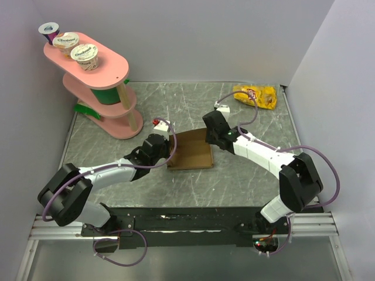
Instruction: Fold the paper box
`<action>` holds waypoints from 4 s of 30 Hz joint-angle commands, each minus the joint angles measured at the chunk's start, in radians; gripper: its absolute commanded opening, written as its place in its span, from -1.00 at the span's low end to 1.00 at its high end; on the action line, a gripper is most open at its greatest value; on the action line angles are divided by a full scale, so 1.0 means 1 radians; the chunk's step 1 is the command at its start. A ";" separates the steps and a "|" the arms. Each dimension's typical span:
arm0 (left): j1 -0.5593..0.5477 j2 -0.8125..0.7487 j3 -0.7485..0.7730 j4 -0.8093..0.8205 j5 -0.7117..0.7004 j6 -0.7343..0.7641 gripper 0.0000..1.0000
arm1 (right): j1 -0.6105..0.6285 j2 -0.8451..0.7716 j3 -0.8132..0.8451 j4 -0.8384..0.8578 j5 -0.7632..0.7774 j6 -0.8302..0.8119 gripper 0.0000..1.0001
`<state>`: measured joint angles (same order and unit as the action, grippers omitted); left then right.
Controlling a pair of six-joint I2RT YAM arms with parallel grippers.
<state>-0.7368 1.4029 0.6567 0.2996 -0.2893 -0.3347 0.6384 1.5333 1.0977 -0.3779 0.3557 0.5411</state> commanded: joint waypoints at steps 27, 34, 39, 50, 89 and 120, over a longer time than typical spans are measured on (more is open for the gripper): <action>0.053 0.067 0.280 -0.295 0.243 -0.029 -0.98 | 0.034 -0.364 -0.269 0.190 -0.107 -0.253 0.29; 0.094 0.155 0.397 -0.430 0.309 0.013 -0.98 | -0.020 -0.611 -0.561 0.443 -0.219 -0.319 0.49; 0.097 0.183 0.419 -0.447 0.332 0.031 -0.98 | -0.069 -0.616 -0.614 0.493 -0.206 -0.308 0.49; 0.097 0.197 0.434 -0.459 0.329 0.034 -0.98 | -0.171 -0.572 -0.627 0.637 -0.402 -0.444 0.15; 0.096 0.203 0.445 -0.465 0.312 0.025 -0.98 | -0.169 -0.504 -0.586 0.611 -0.290 -0.500 -1.00; -0.015 0.105 0.183 -0.154 0.134 -0.138 -0.98 | 0.208 -0.113 -0.380 0.447 0.336 -0.043 -1.00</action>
<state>-0.7109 1.5261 0.8936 0.0689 -0.2089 -0.4160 0.7708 1.3922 0.7139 0.0563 0.6968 0.3573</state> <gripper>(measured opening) 0.033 0.011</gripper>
